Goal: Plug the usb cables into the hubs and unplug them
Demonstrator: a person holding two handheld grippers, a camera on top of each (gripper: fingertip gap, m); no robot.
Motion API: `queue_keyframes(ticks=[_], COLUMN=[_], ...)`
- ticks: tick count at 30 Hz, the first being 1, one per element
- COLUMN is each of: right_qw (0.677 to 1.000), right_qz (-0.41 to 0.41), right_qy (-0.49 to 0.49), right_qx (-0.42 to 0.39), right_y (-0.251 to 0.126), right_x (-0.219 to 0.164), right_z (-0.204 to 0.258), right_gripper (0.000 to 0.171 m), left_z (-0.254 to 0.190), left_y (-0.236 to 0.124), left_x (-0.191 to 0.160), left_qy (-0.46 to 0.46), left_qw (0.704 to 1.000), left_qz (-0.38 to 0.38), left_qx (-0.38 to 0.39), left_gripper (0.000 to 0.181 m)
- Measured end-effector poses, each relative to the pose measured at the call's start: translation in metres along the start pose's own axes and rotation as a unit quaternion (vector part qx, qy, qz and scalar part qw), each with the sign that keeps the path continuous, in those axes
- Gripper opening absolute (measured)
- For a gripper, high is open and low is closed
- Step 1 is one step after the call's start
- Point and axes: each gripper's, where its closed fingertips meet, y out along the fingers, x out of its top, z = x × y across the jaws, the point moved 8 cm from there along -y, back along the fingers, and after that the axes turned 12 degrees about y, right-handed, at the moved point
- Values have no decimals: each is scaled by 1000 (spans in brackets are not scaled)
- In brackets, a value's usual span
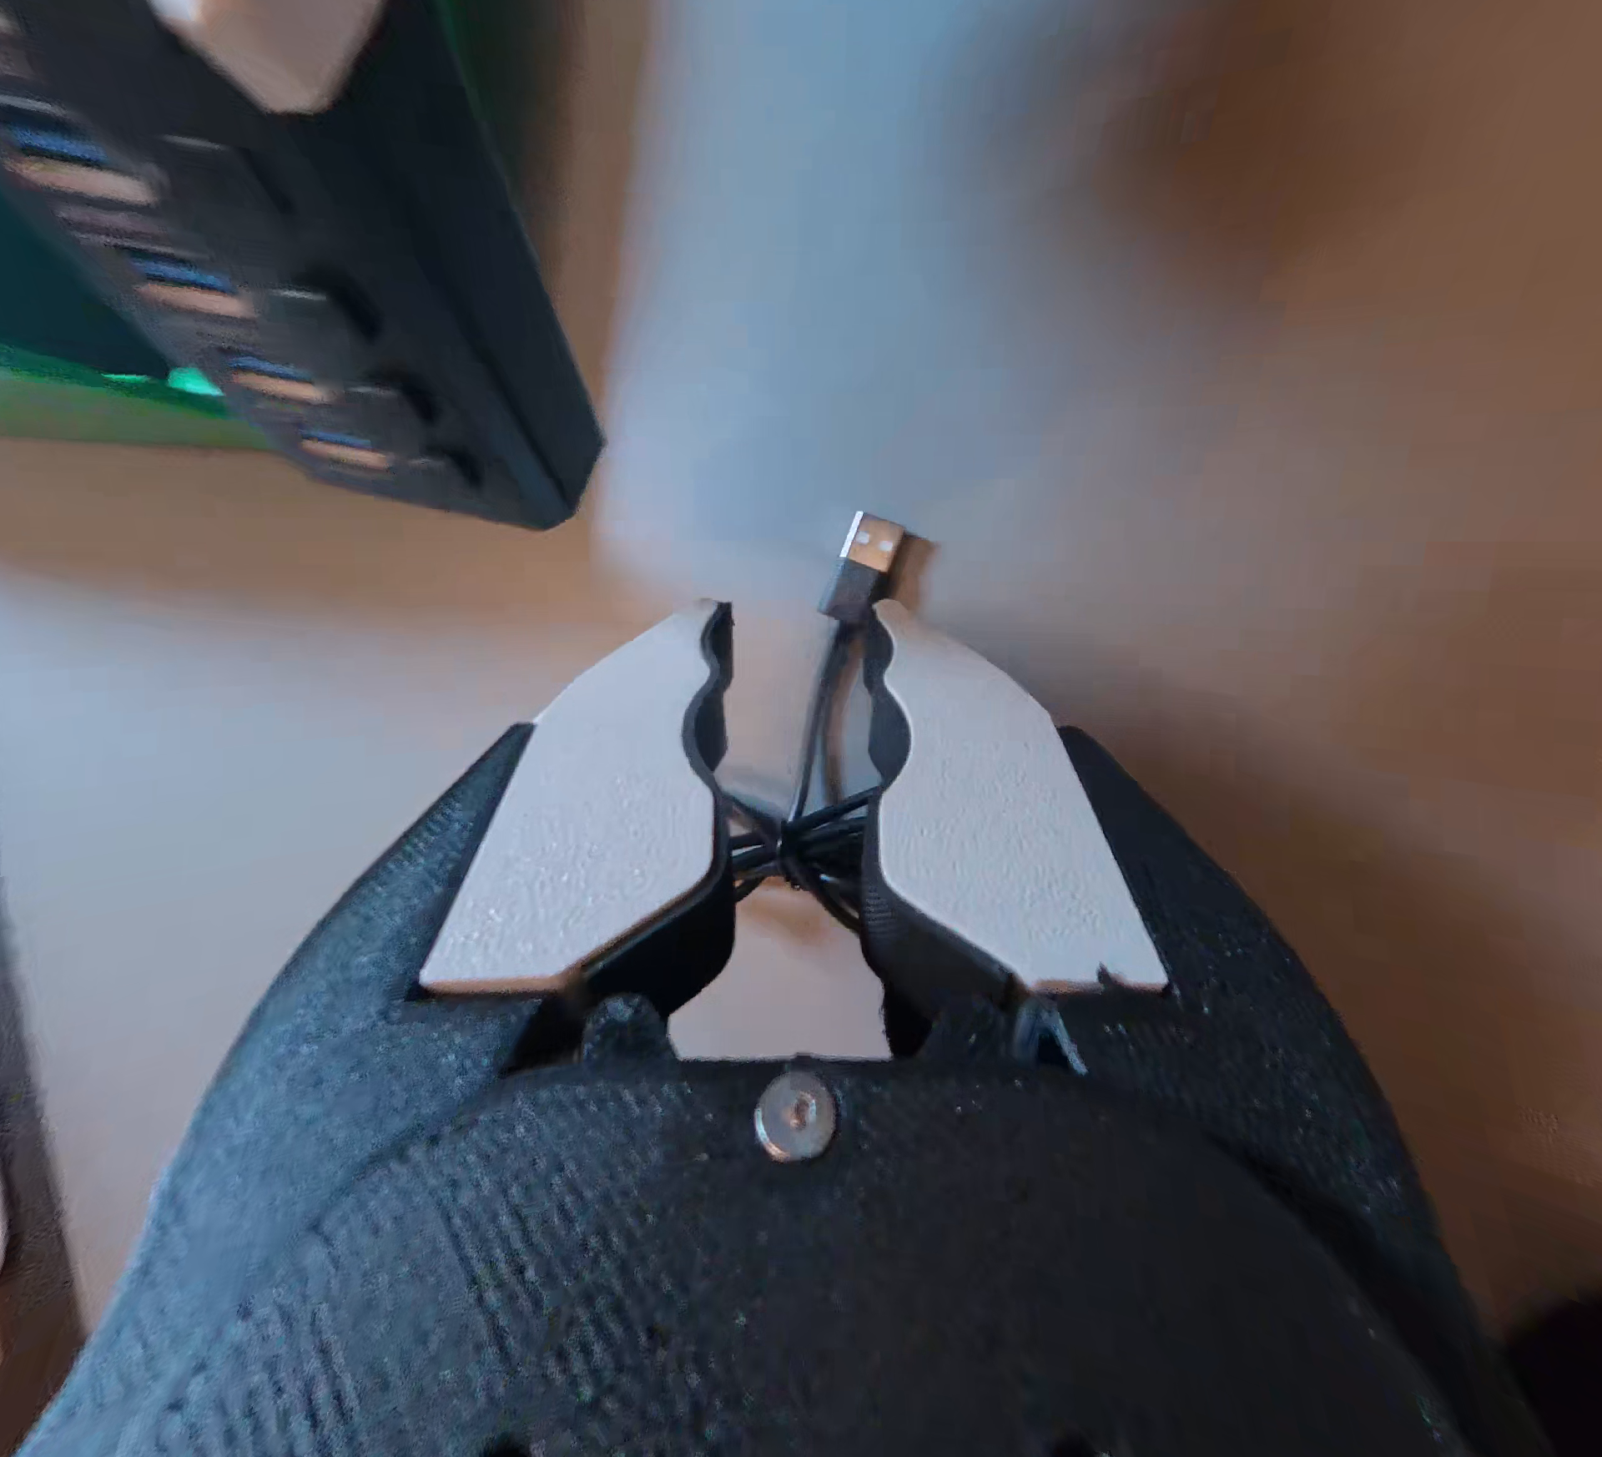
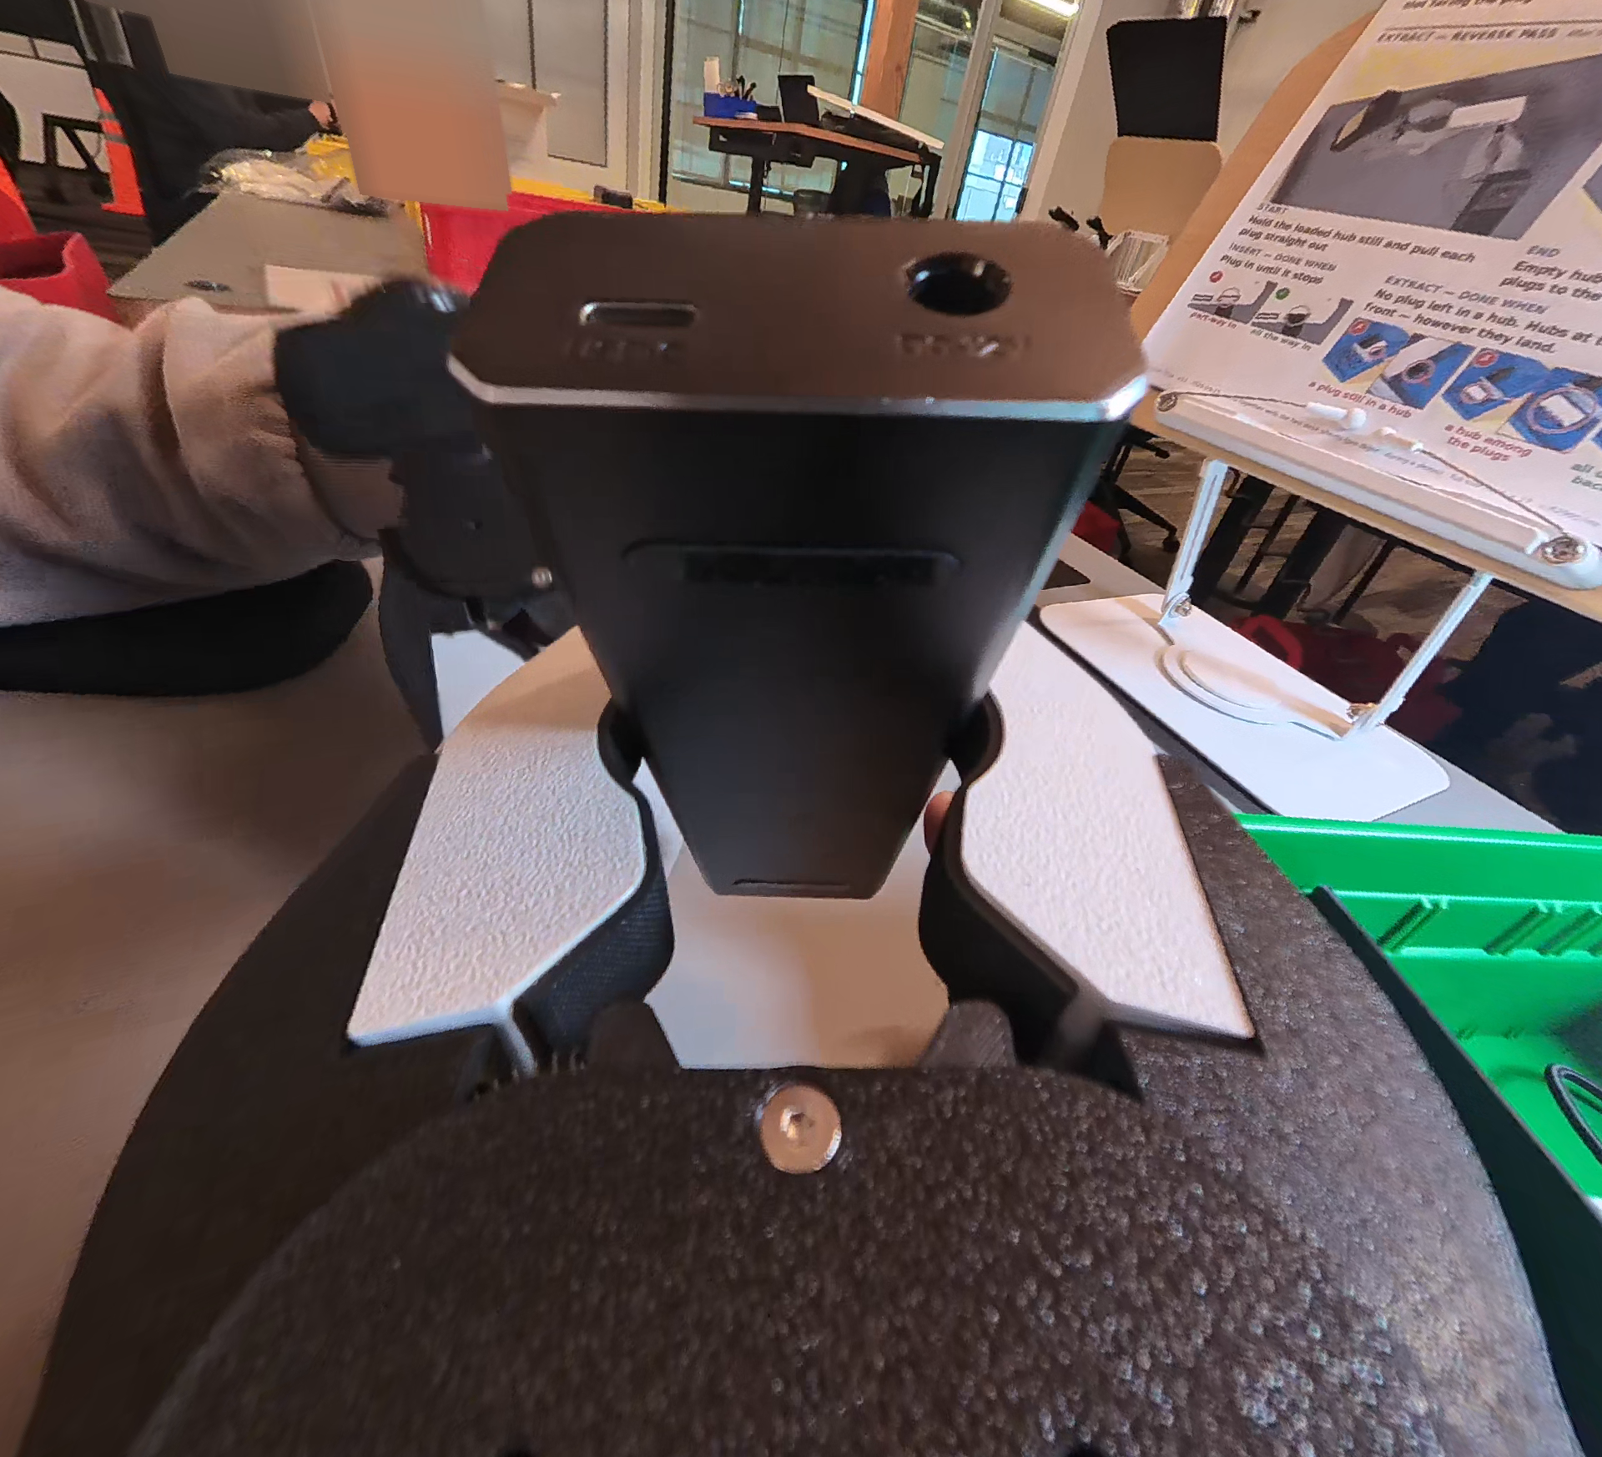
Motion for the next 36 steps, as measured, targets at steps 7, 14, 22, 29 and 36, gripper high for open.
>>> queue_keyframes(ticks=[7,14,22,29,36], right_qw=[1000,1000,1000,1000,999], right_qz=[-6,-1,-7,-7,-18], right_qy=[7,6,-7,-1,-4], right_qx=[-9,-11,7,22,31], right_y=[-7,-6,-6,-3,-2], right_x=[2,0,2,-3,-2], right_z=[-9,-8,-1,0,4], right_gripper=[70,71,71,71,71], left_z=[-5,-11,-10,11,23], left_y=[23,22,-8,-73,-107], left_x=[-3,-6,5,9,6], left_qy=[-26,-52,-79,-125,-147], left_qw=[996,997,994,970,936], left_qz=[33,12,-36,-202,-297], left_qx=[-76,-58,-59,47,118], left_gripper=[22,17,16,14,0])
